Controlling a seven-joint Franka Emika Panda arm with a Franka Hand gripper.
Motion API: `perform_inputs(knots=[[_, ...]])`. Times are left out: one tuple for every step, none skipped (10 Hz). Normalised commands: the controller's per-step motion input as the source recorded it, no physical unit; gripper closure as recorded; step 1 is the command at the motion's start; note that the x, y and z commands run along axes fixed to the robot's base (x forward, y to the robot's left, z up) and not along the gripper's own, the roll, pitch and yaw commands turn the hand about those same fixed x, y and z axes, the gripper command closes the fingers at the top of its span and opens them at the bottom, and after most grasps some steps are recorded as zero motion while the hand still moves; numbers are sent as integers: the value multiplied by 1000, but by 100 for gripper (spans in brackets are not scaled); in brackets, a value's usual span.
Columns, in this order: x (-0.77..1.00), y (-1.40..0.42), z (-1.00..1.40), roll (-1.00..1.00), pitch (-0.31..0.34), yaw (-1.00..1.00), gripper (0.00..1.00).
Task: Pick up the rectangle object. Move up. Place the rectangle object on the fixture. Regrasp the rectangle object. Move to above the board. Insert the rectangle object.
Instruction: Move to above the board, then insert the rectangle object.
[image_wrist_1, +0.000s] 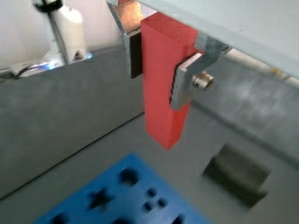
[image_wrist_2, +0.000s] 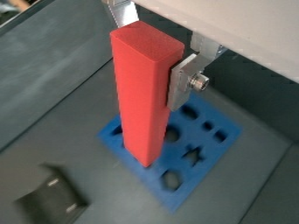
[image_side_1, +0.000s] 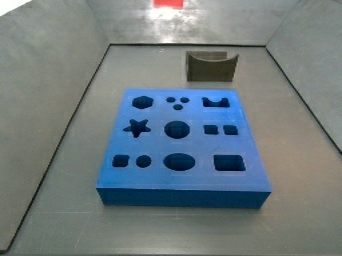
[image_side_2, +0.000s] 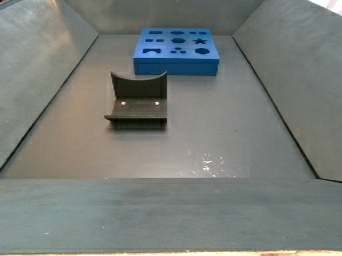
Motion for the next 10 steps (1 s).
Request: perform_inputs(knots=[[-113,-93,-46,-798,-71,-96,100],[-69,-33,-27,-516,-41,-50,100],[-46,-27,-21,-335,-32,-34,100],[-28,-13,-9,-225,-22,-20,100],[0,0,-3,-26,0,0,100],[0,0,-34,-34,-6,0,100],[69,-111,-111,-49,-109,0,100],[89,-174,-149,-91,-157,9,100],[103,-197,-143,-109,-226,17,100],[94,-220,-174,-94,-280,17,100]])
